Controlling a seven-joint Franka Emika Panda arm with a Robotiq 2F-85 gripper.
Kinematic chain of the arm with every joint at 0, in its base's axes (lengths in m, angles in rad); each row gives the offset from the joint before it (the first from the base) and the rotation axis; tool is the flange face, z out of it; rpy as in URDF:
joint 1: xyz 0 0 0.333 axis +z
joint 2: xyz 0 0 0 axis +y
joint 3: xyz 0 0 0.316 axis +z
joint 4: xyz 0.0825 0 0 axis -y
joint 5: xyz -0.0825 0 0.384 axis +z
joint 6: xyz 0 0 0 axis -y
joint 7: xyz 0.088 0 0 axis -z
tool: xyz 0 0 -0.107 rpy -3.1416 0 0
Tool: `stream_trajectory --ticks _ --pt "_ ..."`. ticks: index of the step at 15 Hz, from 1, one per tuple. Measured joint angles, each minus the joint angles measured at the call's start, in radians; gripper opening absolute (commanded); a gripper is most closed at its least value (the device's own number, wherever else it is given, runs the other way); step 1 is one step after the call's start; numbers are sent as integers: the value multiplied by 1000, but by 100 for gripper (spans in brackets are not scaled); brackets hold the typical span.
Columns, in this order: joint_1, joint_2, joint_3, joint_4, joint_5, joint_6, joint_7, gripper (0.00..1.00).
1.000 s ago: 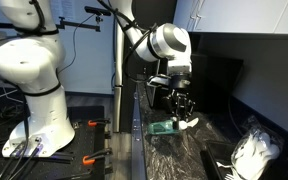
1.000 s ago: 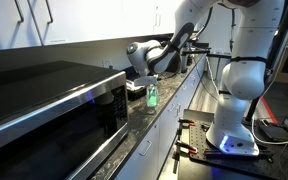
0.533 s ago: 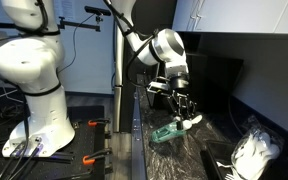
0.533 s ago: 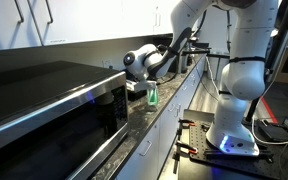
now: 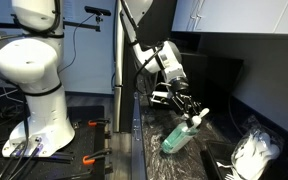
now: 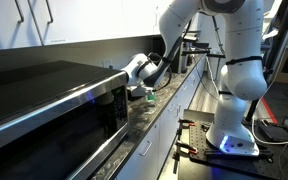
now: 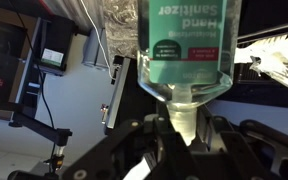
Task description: Put the bottle upright
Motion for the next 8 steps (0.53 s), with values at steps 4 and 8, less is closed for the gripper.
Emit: stream_trajectory --ticks 4,8 --pt "1 60 0 14 -91 -58 90 8" --pt "1 101 1 33 -100 -64 106 8"
